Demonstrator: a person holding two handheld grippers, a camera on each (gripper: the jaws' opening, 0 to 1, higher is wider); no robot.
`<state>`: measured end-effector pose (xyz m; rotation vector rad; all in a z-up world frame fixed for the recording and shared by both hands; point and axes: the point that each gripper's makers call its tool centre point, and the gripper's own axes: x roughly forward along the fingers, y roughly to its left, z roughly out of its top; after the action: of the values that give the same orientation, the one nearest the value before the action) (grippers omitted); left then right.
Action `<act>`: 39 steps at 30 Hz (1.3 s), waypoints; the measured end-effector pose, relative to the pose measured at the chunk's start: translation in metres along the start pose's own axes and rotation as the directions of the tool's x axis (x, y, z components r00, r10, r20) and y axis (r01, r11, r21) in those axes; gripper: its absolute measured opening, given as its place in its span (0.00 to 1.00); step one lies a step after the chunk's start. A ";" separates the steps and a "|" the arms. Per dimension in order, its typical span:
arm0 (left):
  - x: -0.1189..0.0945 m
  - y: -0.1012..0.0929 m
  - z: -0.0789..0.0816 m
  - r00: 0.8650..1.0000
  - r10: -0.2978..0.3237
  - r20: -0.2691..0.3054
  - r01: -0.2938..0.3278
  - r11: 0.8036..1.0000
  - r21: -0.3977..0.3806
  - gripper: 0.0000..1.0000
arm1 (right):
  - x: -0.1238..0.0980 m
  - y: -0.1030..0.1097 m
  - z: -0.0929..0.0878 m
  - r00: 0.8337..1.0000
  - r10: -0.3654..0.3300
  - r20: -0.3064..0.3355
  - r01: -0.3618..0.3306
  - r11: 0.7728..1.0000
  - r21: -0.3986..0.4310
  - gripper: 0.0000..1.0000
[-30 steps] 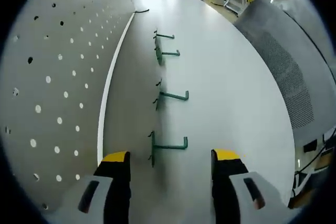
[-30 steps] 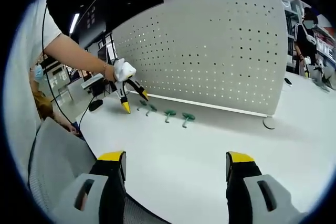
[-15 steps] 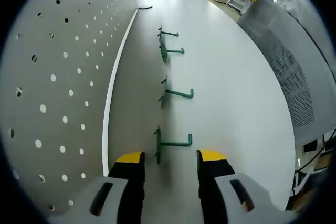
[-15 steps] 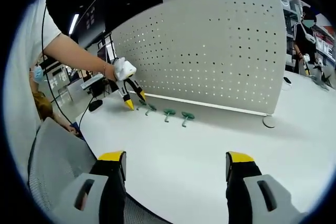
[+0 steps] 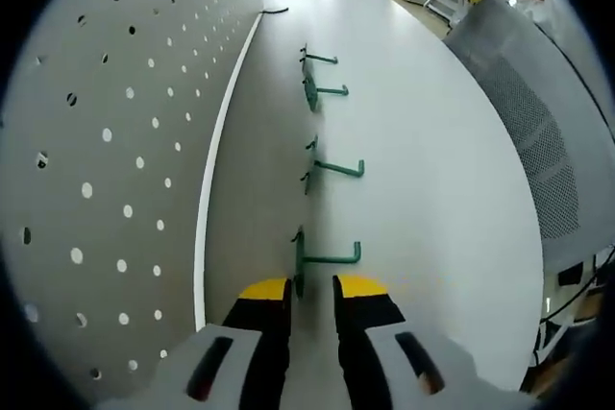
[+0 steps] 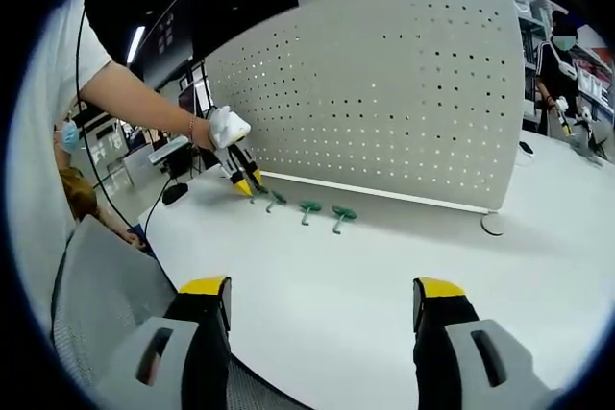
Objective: Insert the hook assembly into the mounting plate slot until the hook locks in place.
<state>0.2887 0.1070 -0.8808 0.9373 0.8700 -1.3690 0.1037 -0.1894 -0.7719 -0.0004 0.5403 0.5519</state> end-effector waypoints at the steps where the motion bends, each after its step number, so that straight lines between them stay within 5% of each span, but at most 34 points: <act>1: 0.000 0.001 0.000 1.000 0.001 -0.002 -0.001 1.000 -0.003 0.16 | 0.000 0.000 0.000 1.000 0.001 0.000 -0.001 1.000 -0.001 0.75; 9: 0.002 0.005 0.002 0.999 0.047 -0.017 -0.046 0.998 0.048 0.06 | 0.000 0.001 0.000 1.000 0.002 -0.001 -0.002 1.000 0.001 0.75; 39: 0.000 0.009 0.005 0.995 0.097 -0.003 -0.097 0.994 0.047 0.03 | 0.000 -0.001 0.001 1.000 0.000 0.005 0.000 1.000 0.003 0.75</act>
<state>0.2976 0.1027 -0.8784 1.0070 0.7893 -1.3086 0.1047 -0.1896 -0.7715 0.0040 0.5364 0.5512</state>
